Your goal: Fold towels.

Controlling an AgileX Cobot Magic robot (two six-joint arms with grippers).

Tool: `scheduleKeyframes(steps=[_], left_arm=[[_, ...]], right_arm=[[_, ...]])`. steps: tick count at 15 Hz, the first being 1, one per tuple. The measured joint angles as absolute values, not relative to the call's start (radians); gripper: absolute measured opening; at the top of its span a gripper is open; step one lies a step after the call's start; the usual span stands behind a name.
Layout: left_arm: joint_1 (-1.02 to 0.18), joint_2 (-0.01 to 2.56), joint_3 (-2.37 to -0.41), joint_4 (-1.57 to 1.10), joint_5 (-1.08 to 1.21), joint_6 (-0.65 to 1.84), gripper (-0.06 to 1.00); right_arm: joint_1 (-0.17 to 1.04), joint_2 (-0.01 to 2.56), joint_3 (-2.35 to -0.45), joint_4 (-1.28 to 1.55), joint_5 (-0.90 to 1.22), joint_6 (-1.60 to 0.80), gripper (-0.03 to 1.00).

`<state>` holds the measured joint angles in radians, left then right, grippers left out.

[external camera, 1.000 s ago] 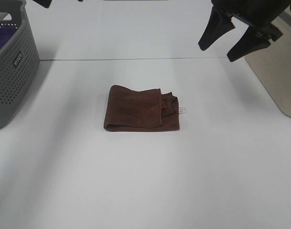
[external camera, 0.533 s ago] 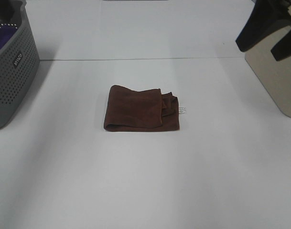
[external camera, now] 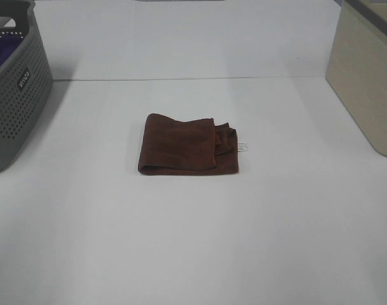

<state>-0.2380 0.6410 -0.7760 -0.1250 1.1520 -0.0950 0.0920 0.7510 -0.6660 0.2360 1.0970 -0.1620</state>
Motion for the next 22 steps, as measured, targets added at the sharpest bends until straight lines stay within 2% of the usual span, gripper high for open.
scheduleKeyframes(steps=[5,9,22], left_arm=[[-0.238,0.320,-0.624,-0.124,1.081,-0.008,0.74],[-0.238,0.237,-0.528,-0.146,1.035,0.106,0.74],[-0.238,0.233,-0.501,-0.160,1.054,0.131,0.74]], right_arm=[[0.092,0.399,-0.520,0.121,1.062,-0.147,0.76],[0.092,0.256,-0.512,0.098,1.065,-0.147,0.76],[0.092,0.243,-0.512,0.081,1.066,-0.147,0.76]])
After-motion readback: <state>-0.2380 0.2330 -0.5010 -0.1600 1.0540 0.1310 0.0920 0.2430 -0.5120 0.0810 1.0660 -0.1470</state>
